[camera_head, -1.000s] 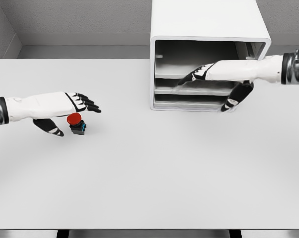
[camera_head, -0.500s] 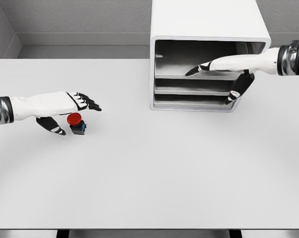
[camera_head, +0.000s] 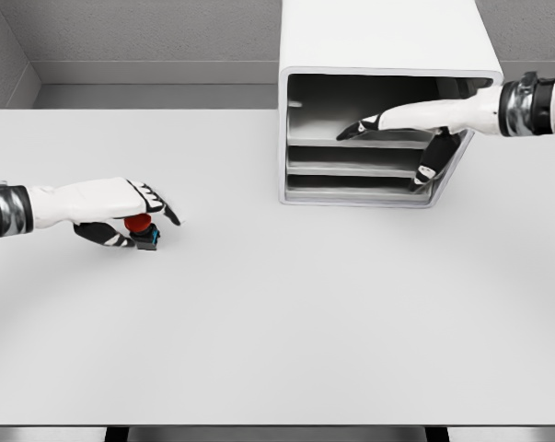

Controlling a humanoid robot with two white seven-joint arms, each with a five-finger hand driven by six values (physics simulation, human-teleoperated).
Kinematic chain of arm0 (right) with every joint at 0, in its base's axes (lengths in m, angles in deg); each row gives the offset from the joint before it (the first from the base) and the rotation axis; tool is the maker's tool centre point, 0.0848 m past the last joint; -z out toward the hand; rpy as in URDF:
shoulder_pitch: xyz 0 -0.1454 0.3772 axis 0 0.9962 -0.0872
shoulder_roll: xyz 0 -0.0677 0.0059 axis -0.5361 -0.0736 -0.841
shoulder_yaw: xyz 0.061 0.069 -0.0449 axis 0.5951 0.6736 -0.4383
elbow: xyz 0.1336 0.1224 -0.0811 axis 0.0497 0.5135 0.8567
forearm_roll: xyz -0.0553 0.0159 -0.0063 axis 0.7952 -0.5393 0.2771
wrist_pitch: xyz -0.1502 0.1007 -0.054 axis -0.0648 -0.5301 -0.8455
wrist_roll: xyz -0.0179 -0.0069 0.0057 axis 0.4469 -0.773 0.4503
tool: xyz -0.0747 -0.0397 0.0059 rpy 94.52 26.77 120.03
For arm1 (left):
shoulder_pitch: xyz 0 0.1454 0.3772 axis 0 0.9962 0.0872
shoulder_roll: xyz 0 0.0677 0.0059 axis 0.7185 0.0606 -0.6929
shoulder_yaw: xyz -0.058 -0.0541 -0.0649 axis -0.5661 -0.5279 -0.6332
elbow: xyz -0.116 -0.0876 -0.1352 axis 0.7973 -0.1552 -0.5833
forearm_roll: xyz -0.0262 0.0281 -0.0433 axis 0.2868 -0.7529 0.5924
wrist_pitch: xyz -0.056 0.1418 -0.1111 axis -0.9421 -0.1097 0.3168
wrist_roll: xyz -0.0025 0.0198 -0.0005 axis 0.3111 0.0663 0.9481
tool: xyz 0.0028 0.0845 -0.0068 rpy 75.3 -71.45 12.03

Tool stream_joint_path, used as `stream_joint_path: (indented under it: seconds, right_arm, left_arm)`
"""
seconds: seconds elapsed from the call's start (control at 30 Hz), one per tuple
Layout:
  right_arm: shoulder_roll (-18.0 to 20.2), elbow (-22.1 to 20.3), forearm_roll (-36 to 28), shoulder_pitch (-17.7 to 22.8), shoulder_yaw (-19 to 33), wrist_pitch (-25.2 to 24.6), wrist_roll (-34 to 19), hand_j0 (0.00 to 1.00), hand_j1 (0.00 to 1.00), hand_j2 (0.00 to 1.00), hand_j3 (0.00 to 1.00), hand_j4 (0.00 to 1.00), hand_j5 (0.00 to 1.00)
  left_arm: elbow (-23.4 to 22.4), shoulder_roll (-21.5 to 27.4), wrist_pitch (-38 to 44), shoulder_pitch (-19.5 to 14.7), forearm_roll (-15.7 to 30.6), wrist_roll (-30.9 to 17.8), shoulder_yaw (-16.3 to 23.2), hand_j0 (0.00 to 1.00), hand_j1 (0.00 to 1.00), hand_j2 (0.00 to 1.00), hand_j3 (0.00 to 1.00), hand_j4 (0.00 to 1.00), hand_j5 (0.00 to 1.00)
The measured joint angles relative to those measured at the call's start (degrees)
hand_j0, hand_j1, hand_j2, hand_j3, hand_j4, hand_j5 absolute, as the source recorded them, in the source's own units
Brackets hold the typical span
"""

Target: Slide open multi-storey tabletop storage cabinets and put open load switch and slide close multi-storey tabletop storage cabinets

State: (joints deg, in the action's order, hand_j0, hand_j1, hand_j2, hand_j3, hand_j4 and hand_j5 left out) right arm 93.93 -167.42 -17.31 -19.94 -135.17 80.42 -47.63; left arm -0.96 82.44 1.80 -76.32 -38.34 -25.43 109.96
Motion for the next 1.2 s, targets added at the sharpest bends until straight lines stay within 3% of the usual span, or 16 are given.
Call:
stream_joint_path:
  seconds: [0.07,0.13,0.23,0.4,0.77,1.07,1.2]
  right_arm:
    - [-0.1,-0.4,0.8,0.0,0.2,-0.3,0.0,1.00,1.00,1.00,1.00,1.00,1.00]
    - [-0.2,-0.5,1.3,0.0,0.4,-0.6,-0.2,1.00,1.00,1.00,1.00,1.00,1.00]
    - [-0.3,-0.8,2.3,0.0,0.4,-0.5,-0.6,1.00,1.00,1.00,1.00,1.00,1.00]
    - [-0.3,-2.9,5.0,-0.3,-0.4,1.2,-1.5,1.00,1.00,1.00,1.00,1.00,1.00]
    - [0.1,-5.8,2.8,-1.1,-0.1,3.8,-1.7,1.00,1.00,1.00,1.00,1.00,1.00]
    - [4.8,-12.9,2.5,-0.3,-0.2,9.9,-1.6,1.00,1.00,1.00,1.00,1.00,1.00]
    - [7.0,-14.4,2.5,-0.2,-0.3,15.5,-1.6,1.00,1.00,1.00,1.00,1.00,1.00]
  left_arm:
    - [-0.1,0.1,0.0,0.0,0.0,0.0,-0.1,0.52,0.52,0.52,0.52,0.52,0.52]
    - [-0.2,0.3,0.0,0.1,0.0,0.0,-0.1,0.39,0.39,0.39,0.39,0.39,0.39]
    - [-0.2,0.4,0.0,0.1,0.0,0.0,0.0,0.35,0.35,0.35,0.35,0.35,0.35]
    - [0.6,0.4,0.0,0.2,0.4,0.0,0.2,0.35,0.35,0.35,0.35,0.35,0.35]
    - [12.5,6.8,0.0,-2.5,9.0,0.0,-1.5,0.35,0.35,0.35,0.35,0.35,0.35]
    - [15.8,8.0,0.0,-6.6,13.7,0.0,-1.8,0.35,0.35,0.35,0.35,0.35,0.35]
    - [16.9,7.7,0.0,-7.9,14.9,0.0,-1.8,0.35,0.35,0.35,0.35,0.35,0.35]
